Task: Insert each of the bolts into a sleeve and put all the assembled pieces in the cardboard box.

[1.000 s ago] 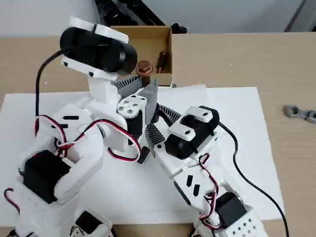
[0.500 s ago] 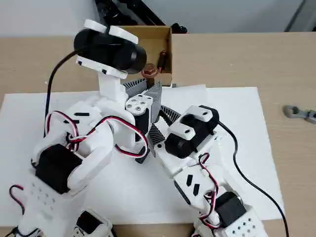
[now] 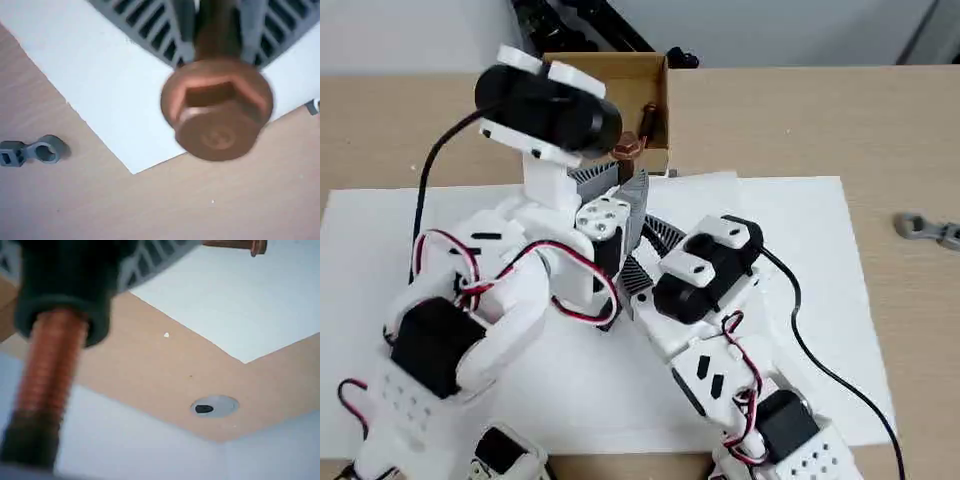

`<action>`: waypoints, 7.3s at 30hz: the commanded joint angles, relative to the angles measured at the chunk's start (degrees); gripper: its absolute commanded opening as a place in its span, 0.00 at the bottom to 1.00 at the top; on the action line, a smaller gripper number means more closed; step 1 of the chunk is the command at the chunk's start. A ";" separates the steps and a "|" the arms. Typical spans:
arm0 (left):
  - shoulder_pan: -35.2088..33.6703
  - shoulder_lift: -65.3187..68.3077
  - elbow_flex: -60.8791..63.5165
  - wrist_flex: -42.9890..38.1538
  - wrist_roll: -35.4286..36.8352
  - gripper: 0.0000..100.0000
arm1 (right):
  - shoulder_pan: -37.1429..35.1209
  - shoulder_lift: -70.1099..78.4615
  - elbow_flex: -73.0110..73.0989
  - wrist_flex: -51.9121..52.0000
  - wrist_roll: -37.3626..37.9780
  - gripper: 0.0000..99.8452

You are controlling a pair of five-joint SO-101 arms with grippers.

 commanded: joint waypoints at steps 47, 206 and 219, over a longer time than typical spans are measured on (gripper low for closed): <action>5.27 -2.37 4.70 0.00 -5.98 0.04 | 0.66 -0.13 -0.97 -0.92 -0.35 0.00; -50.81 26.99 13.05 16.00 -52.57 0.10 | 17.89 6.99 -33.14 57.27 -2.46 0.00; -57.58 47.65 -7.08 20.75 -64.35 0.12 | 17.89 -5.67 -19.43 52.09 -2.37 0.00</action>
